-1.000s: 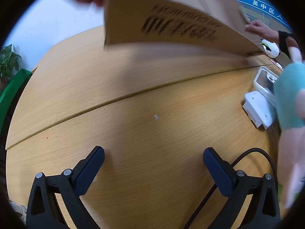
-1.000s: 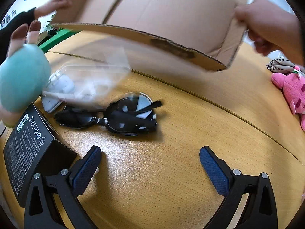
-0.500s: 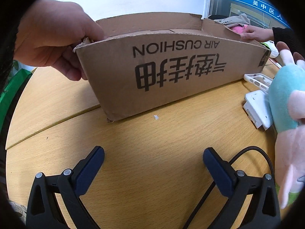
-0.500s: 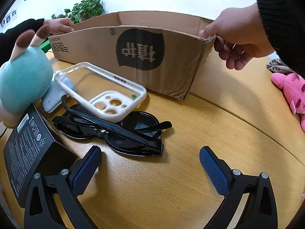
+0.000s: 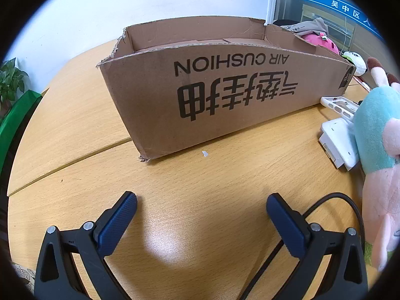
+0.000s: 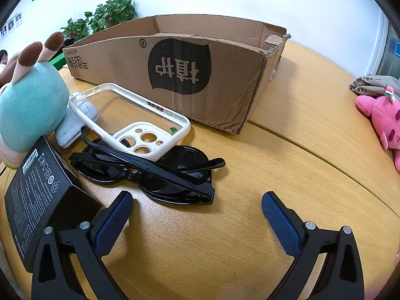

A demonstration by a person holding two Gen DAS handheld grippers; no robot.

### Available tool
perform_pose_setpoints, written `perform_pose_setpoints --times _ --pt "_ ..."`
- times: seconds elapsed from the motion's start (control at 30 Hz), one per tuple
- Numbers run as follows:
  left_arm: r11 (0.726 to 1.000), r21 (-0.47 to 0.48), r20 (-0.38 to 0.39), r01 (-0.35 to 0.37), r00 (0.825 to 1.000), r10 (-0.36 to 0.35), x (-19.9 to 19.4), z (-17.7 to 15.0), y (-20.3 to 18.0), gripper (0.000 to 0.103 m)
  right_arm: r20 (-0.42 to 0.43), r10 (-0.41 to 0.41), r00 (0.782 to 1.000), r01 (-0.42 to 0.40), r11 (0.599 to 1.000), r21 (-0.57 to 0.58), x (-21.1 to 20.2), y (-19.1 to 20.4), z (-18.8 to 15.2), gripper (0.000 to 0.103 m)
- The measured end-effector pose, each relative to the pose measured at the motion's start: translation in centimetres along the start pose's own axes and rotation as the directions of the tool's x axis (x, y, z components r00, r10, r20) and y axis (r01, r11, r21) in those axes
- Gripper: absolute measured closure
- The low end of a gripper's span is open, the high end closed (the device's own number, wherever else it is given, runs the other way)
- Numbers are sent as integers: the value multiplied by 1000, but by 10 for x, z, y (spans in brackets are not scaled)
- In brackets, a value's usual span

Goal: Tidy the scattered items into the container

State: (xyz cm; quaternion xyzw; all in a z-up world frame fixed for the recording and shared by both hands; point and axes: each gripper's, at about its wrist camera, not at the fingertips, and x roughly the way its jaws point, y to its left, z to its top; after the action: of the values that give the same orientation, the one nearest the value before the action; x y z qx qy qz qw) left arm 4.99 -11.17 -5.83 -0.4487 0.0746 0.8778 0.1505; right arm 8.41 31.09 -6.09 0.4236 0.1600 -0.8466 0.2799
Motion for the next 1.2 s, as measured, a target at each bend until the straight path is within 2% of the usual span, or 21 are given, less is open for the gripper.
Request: perform_pose_setpoints --times 0.33,0.5,0.53,0.63,0.7,0.8,0.87,0.93,1.03,1.07,1.1,1.2 --pt "1000 -3 0 -2 1000 2 0 0 0 0 -1 -19 1000 19 999 27 8 7 0 0" --pt "999 -41 -1 -29 1000 29 0 8 0 0 -1 -24 1000 24 999 30 6 8 -2 0" --pt "998 -52 -1 -41 999 41 -3 4 2 0 -1 -32 999 32 999 39 7 10 -3 0" --pt "1000 -17 -40 -8 999 7 -11 -5 1 0 -39 -95 995 99 986 131 3 10 -10 0" --pt "997 -70 -68 -40 997 35 -18 -11 4 1 -78 -146 986 159 969 189 -6 13 -12 0" --pt "977 -187 18 -105 994 110 -58 -20 6 2 -53 -261 964 266 929 257 -34 24 -23 0" --pt "963 -234 104 -134 981 162 -96 -20 -2 2 -47 -304 952 304 907 291 -54 33 -27 0" --pt "955 -268 192 -129 964 184 -138 -16 -15 2 -14 -324 946 313 898 310 -78 53 -22 0" --pt "971 -229 325 -68 935 142 -187 -4 -52 1 75 -316 946 283 915 287 -108 79 -3 0" --pt "978 -204 345 -36 933 106 -196 1 -64 1 105 -312 944 274 921 276 -115 86 -1 0" --pt "986 -168 348 11 936 49 -202 7 -79 1 143 -310 940 267 928 260 -121 100 2 0" --pt "992 -110 324 59 946 -20 -202 21 -110 1 196 -293 936 244 940 240 -131 120 21 0"
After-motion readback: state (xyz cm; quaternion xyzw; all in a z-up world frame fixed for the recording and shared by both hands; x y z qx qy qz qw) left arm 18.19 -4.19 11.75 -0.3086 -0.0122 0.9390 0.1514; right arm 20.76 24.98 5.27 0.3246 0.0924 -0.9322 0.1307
